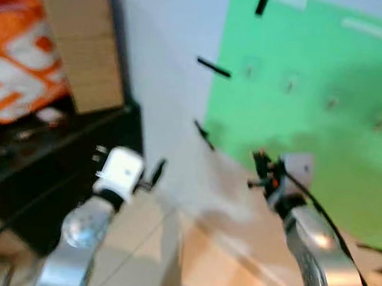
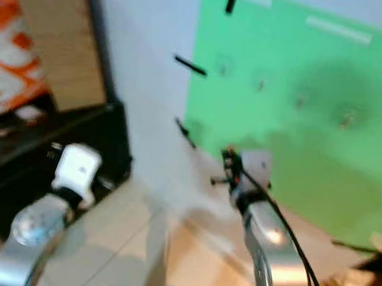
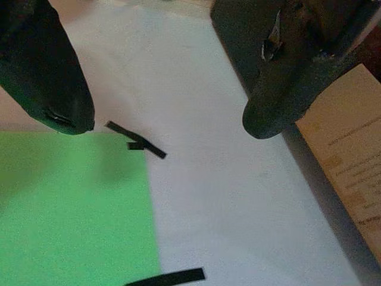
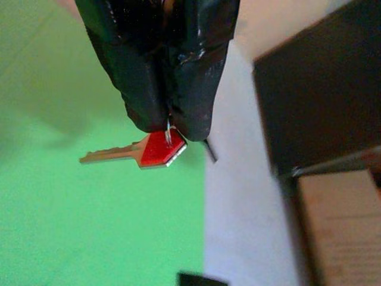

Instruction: Hang keys on a hook

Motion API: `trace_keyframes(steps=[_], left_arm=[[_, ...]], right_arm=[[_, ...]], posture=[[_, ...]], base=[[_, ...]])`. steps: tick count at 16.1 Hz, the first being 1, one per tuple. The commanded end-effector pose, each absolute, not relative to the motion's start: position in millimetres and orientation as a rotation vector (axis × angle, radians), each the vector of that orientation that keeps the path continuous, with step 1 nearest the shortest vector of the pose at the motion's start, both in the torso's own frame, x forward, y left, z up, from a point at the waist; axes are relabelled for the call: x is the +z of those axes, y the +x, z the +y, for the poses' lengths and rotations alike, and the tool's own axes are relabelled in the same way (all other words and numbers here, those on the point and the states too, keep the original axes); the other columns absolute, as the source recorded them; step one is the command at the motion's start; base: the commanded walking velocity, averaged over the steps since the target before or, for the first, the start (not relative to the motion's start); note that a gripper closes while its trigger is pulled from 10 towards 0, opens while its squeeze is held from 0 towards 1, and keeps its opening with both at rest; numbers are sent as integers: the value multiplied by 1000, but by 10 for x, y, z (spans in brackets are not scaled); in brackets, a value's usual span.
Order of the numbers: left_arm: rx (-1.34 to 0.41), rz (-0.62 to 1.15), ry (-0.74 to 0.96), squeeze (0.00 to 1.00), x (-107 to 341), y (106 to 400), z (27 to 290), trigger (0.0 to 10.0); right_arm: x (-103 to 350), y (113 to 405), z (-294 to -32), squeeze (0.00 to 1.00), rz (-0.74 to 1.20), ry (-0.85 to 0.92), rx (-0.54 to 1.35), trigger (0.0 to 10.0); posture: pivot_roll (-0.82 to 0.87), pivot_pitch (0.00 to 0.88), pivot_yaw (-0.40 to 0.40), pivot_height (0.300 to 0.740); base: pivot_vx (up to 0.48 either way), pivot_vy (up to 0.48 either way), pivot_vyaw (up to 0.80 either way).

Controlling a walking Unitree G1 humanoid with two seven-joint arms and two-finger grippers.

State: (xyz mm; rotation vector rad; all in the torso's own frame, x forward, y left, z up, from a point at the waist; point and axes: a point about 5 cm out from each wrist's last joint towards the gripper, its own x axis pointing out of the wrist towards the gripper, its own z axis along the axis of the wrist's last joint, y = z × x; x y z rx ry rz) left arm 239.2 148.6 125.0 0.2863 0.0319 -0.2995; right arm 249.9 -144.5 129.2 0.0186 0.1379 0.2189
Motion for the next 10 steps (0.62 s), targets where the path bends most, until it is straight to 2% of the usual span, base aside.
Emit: trace_keyframes(steps=[1,9,10], left_arm=[[-329,20,275,0,1279,2404,1401,10000],[-336,31,282,0,1272,2383,1416,10000],[-340,32,283,0,1269,2378,1410,10000]], right_arm=[[1287,2487,-1535,0,136,11,192,10000],[1376,2522,-1452,0,98,-9,259,10000],[1404,2520,-1415,0,84,-39,300,10000]], posture=[[3,0,-36,740],[9,0,-40,740],[9,0,-39,740]], base=[[300,0,0],[302,0,0],[304,0,800]])
